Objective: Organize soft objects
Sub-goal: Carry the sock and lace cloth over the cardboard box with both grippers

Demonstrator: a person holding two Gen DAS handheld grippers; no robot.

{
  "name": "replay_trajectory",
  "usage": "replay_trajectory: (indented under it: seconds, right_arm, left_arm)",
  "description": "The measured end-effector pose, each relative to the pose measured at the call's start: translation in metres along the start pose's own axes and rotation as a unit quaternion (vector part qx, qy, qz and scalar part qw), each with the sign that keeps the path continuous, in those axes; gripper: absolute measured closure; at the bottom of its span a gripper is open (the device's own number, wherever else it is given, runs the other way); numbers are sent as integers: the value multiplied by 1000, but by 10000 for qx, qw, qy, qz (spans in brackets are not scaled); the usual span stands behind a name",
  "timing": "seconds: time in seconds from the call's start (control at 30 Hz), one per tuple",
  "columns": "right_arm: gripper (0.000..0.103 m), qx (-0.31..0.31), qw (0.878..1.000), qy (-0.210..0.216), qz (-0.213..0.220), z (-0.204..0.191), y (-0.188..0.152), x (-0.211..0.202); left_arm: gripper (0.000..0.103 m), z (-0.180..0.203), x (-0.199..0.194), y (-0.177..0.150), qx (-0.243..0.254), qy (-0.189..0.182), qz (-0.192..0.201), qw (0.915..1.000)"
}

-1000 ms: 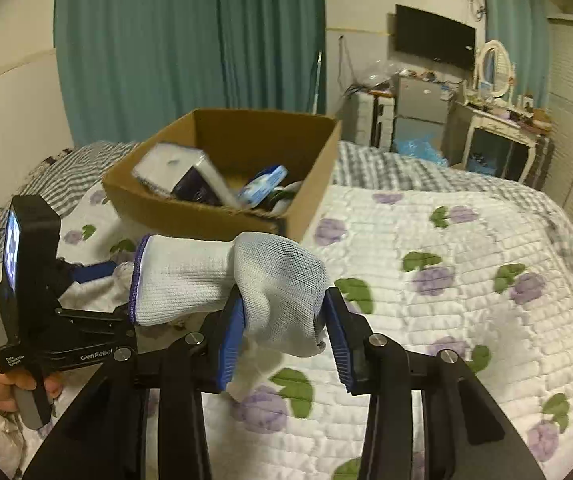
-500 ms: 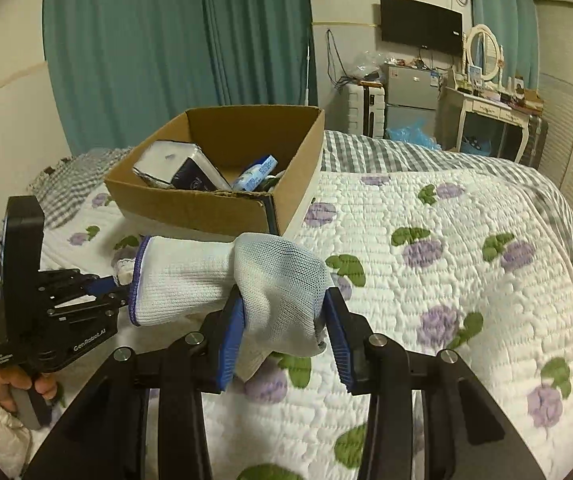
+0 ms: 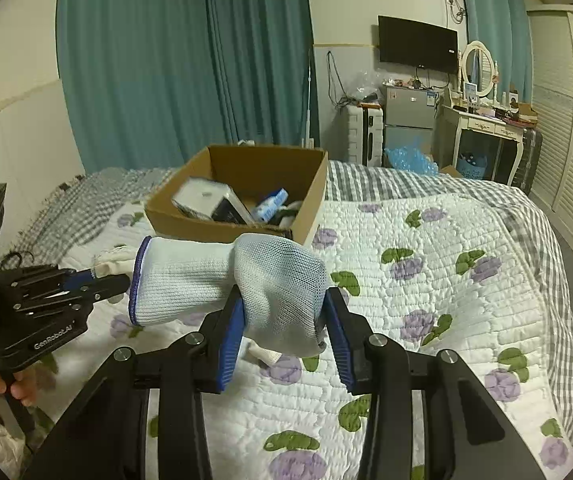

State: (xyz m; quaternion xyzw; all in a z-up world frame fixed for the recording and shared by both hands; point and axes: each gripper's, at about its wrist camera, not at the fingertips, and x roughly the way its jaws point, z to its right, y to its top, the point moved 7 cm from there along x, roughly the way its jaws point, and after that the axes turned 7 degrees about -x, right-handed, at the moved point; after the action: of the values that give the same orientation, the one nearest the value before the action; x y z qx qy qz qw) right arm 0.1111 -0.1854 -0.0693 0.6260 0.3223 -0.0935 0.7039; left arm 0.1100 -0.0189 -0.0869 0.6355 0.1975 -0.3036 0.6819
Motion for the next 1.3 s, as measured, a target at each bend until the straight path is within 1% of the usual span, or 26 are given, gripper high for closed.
replay_trajectory:
  seconds: [0.1,0.23,0.33,0.5,0.6,0.7,0.87,0.97,1.17,1.3]
  right_arm:
    - [64,-65,9999,-35,95,-2,10,-14]
    - [64,-215,9993,-44,309,-7,30,-33]
    - [64,-285,9986,-43,436,-10,49,-40]
    - [64,-380,9974,-7,605,-15,87,-42]
    - [64,-516,9964,-33,668,-18,112,-38]
    - [64,-559,9961,-48,679,-17,134,-28]
    - [64,-543,9965,-130,617,-12,165,6]
    - [64,-497,9969,-155,598,-8,179,30]
    - [64,-430,9973,-232,540,-3,193,83]
    - [64,-378,9985,-244,296,3,182,132]
  left_arm:
    - [90,2,-13,8,-101,-57,72,9999]
    - [90,4,-30,22,92,115,286,9995]
    - [90,4,-40,40,83,188,446,9988]
    - [90,3,-50,74,122,260,668,9974]
    - [89,-1,-46,95,95,355,732,9966]
    - [89,-4,-41,114,16,310,834,9960]
    - [89,-11,-15,148,58,462,950,9944]
    - [89,-20,14,163,67,599,905,9941]
    - [89,-31,79,165,264,892,622,9937]
    - [89,-41,117,157,174,892,398,9951]
